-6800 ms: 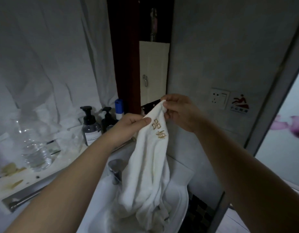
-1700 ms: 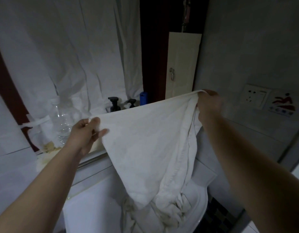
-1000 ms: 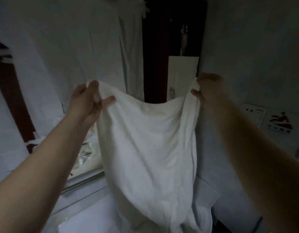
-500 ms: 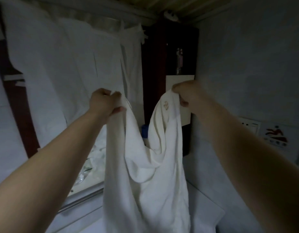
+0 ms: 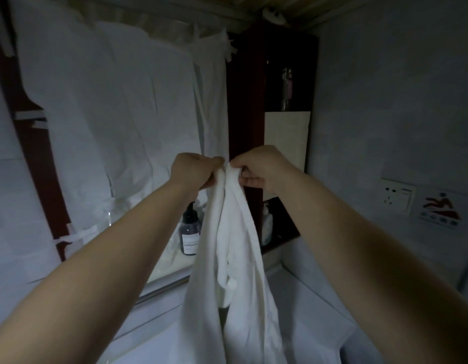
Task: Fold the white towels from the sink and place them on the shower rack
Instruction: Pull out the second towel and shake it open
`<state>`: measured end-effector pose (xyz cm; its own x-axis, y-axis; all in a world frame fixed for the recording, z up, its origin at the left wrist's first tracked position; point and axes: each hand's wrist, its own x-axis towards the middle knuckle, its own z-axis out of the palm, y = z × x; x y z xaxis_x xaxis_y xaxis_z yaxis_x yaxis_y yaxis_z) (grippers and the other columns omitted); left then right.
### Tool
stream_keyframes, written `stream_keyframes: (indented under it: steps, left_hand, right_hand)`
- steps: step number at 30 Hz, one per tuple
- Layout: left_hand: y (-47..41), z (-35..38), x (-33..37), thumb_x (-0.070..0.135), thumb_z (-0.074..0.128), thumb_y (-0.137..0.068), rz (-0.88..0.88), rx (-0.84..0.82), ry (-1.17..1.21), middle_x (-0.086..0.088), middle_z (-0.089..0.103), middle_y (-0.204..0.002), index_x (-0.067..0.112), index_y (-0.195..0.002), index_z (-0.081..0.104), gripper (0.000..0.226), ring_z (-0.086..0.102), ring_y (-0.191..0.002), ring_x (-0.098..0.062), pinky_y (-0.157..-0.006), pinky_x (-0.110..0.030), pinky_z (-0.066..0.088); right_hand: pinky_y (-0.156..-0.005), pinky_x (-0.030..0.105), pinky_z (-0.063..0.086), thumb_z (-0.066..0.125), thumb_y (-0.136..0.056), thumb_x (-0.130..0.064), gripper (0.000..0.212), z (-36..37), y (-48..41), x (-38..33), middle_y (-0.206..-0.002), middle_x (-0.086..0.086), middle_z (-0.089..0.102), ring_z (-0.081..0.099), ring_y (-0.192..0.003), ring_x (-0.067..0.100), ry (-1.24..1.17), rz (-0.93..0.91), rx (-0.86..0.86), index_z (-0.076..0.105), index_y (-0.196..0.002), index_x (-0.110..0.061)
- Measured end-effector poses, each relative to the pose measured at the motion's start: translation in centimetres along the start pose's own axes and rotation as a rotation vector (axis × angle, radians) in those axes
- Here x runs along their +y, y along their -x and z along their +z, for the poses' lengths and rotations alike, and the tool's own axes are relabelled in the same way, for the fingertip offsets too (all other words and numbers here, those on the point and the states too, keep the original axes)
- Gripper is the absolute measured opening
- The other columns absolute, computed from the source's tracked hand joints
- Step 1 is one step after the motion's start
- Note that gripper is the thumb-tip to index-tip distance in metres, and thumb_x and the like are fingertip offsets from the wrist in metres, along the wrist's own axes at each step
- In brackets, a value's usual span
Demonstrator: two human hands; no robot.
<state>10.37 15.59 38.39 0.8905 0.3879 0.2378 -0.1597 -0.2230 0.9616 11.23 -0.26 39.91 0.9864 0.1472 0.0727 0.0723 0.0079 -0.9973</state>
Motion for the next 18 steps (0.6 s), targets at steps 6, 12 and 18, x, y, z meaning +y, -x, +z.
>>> stream_keyframes:
  steps: [6,12,18]
  left_hand:
    - [0.9,0.5,-0.7,0.021,0.085,-0.081,-0.13,-0.176,0.223,-0.015,0.078,-0.086,-0.004,-0.095,0.073,0.032,0.077,-0.078,-0.02,-0.065,-0.023,0.06]
    - [1.1,0.5,-1.1,0.018,0.082,-0.084,-0.168,-0.202,0.296,-0.014,0.078,-0.085,-0.003,-0.097,0.072,0.027,0.076,-0.074,-0.018,-0.064,-0.022,0.059]
    - [0.9,-0.1,-1.1,0.013,0.08,-0.084,-0.194,-0.241,0.327,-0.015,0.078,-0.084,-0.005,-0.096,0.073,0.023,0.077,-0.076,-0.02,-0.066,-0.023,0.06]
  right_hand:
    - [-0.076,0.046,0.063,0.08,-0.077,-0.004,0.028,0.4,-1.1,0.8,-0.095,0.019,0.076,0.075,-0.087,0.026,0.219,-0.058,0.092,0.073,-0.102,0.007]
    - [-0.076,0.049,0.062,0.08,-0.082,-0.012,0.014,0.0,-0.8,2.1,-0.087,0.013,0.077,0.074,-0.085,0.027,0.317,-0.297,0.047,0.078,-0.089,-0.001]
    - [-0.08,0.044,0.062,0.072,-0.089,-0.013,0.009,0.0,-0.5,2.6,-0.086,0.003,0.077,0.074,-0.083,0.018,0.456,-0.47,-0.007,0.079,-0.088,-0.017]
